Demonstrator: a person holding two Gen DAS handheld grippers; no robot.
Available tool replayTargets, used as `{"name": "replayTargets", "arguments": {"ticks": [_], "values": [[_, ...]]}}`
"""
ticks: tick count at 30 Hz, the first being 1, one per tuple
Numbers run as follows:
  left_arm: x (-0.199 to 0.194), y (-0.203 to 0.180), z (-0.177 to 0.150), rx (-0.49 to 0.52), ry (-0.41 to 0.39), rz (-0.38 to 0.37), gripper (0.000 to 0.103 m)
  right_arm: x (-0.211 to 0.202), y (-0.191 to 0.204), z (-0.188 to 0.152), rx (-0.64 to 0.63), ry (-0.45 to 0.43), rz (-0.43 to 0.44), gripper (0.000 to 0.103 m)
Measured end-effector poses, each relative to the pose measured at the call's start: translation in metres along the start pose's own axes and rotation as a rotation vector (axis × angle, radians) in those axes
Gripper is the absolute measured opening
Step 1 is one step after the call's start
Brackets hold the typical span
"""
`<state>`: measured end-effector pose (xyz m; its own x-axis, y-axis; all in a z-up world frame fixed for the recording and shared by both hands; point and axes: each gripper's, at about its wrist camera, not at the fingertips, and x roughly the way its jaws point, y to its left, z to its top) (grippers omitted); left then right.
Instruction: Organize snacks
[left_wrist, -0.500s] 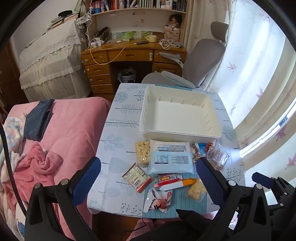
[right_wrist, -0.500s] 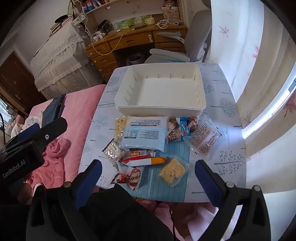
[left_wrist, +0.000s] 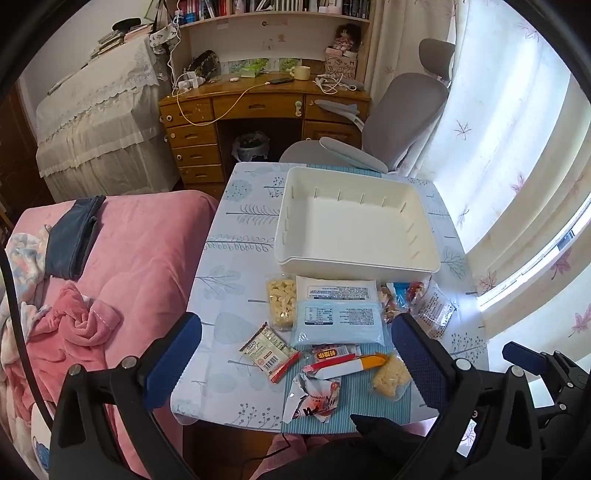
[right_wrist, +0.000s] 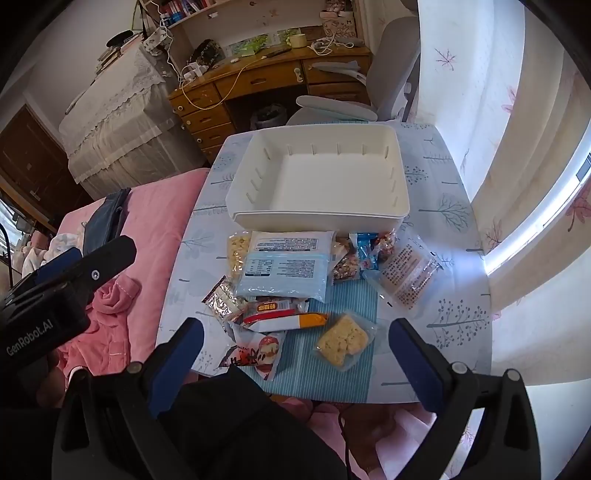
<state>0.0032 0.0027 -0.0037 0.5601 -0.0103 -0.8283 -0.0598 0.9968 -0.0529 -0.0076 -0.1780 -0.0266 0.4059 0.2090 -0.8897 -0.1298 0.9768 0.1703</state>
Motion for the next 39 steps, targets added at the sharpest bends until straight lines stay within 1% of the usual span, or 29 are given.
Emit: {"name": "replayTargets", "arguments": {"ticks": [14,16,17,20,22,25,28,34,39], "values": [[0.000,-0.004,-0.002,0.002,0.010,-0.006,0.102,-0.001,-0.004,0.001,0.008,0.010,0.006,0.101],[0.003,-0.005,-0.007,0.001,0.013,-0.006,0.102,-0.002,-0.004,0.004,0.008,0.010,0.007,0.101],[0.009,-0.016,-0.014,0.002,0.018,-0.005,0.102,-0.003,-0.005,0.006,0.009,0.012,0.007,0.101],[0.009,-0.019,-0.017,0.000,0.023,-0.002,0.102,-0.005,-0.005,0.010,0.009,0.013,0.009,0.101],[0.010,-0.022,-0.018,-0.003,0.029,-0.002,0.102,-0.001,-0.011,-0.001,0.009,0.017,0.012,0.101],[0.007,-0.023,-0.016,-0.009,0.036,-0.007,0.102,-0.002,-0.010,-0.002,0.008,0.020,0.016,0.101],[0.007,-0.028,-0.017,-0.013,0.048,0.002,0.102,0.004,-0.021,-0.003,0.012,0.039,0.031,0.101],[0.006,-0.036,-0.021,-0.022,0.085,0.031,0.102,0.008,-0.030,-0.007,0.031,0.084,0.072,0.101],[0.006,-0.036,-0.028,-0.037,0.119,0.059,0.101,0.019,-0.043,-0.009,0.052,0.124,0.112,0.101]]}}
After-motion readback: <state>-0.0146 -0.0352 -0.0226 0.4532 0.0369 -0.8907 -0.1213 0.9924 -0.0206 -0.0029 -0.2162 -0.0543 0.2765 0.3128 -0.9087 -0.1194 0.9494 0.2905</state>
